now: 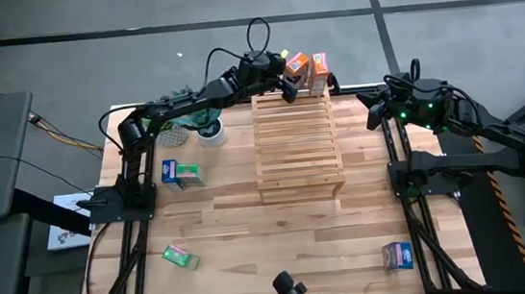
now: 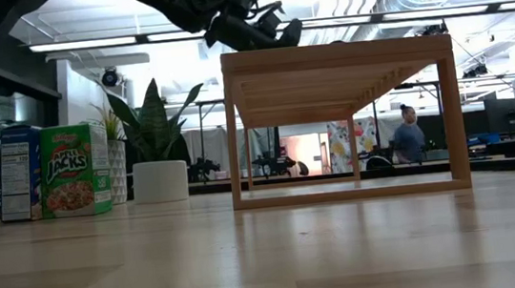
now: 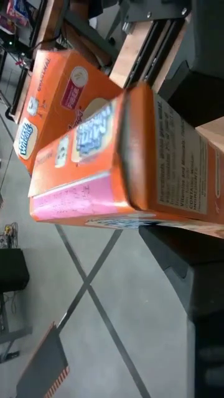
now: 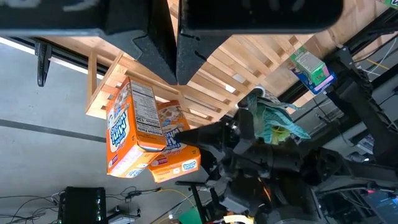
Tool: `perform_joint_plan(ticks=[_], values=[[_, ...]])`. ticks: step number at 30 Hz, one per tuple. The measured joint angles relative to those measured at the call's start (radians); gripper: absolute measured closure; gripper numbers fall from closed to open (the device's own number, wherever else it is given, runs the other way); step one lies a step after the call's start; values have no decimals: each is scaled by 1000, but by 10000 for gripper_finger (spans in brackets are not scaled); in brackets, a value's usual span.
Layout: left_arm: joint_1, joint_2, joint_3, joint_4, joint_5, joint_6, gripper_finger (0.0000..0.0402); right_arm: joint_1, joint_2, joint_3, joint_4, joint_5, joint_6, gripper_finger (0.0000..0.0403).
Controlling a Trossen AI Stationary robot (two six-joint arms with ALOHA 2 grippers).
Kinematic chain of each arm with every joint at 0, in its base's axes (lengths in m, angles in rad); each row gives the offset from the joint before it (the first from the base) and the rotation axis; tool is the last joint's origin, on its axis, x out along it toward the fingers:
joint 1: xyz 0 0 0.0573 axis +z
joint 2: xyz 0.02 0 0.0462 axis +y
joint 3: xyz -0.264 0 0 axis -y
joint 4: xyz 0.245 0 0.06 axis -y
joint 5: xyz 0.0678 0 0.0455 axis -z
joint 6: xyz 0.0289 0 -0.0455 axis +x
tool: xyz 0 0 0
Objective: Stack cereal on shelf
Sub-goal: Put the bottom right blue cereal box on the shelf, then move the orange cereal box beside the other orange cereal box on the shelf
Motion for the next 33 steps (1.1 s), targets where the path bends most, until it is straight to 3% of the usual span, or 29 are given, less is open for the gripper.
perform_joint_plan(ticks=[22,26,31,33], values=[[8,-209,2,-175,-5,149,180,0,0,0,2,0,-8,402],[50,-210,-56,-118,-29,119,238,0,0,0,2,0,-8,402],[108,-207,-220,53,-17,-18,380,0,0,0,2,-8,-8,402],[117,-203,-265,98,18,-63,388,0,0,0,2,-8,-8,402]])
